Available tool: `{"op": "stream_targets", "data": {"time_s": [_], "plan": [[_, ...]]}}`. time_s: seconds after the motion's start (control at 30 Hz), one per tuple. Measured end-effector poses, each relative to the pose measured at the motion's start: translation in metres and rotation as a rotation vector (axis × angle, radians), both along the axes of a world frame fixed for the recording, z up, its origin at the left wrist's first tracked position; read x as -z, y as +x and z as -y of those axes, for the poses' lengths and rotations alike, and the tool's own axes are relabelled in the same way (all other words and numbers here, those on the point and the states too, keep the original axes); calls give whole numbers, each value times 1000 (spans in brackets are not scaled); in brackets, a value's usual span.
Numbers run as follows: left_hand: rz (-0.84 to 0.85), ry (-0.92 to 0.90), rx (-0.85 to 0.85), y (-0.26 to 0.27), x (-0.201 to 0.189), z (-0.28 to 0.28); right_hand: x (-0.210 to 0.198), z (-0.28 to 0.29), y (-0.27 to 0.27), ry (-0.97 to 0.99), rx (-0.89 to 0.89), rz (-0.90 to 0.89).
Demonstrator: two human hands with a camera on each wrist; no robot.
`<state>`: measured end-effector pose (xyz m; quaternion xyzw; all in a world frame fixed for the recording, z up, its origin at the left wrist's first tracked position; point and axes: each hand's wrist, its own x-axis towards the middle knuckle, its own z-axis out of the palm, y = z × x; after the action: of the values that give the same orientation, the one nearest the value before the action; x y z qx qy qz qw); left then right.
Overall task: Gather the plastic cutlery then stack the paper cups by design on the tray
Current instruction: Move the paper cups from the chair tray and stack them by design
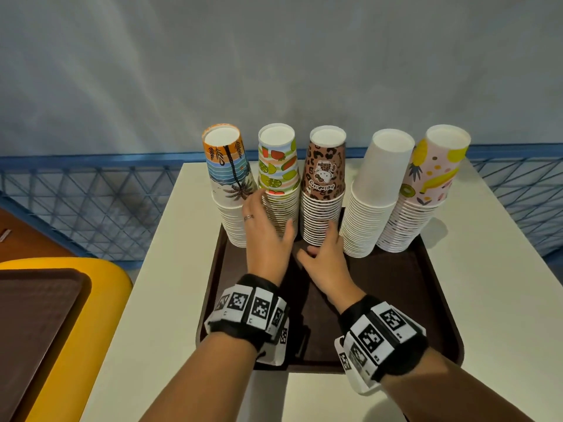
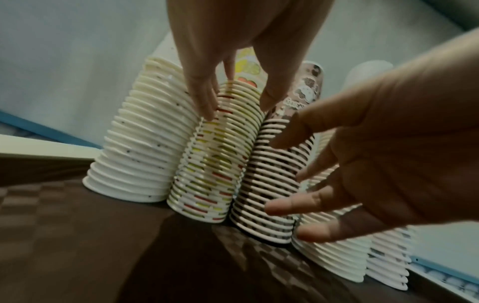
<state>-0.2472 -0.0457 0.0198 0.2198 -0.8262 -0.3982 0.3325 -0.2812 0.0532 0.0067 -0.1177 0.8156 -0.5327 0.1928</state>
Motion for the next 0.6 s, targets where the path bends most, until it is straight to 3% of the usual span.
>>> {"op": "stream_targets", "data": {"time_s": [0.4, 0.6], "plan": [[42, 59, -95, -10, 9, -20, 9, -34, -2, 18, -50, 29], [36, 93, -103, -15, 8, -23, 9, -58, -10, -30, 255, 74]]}}
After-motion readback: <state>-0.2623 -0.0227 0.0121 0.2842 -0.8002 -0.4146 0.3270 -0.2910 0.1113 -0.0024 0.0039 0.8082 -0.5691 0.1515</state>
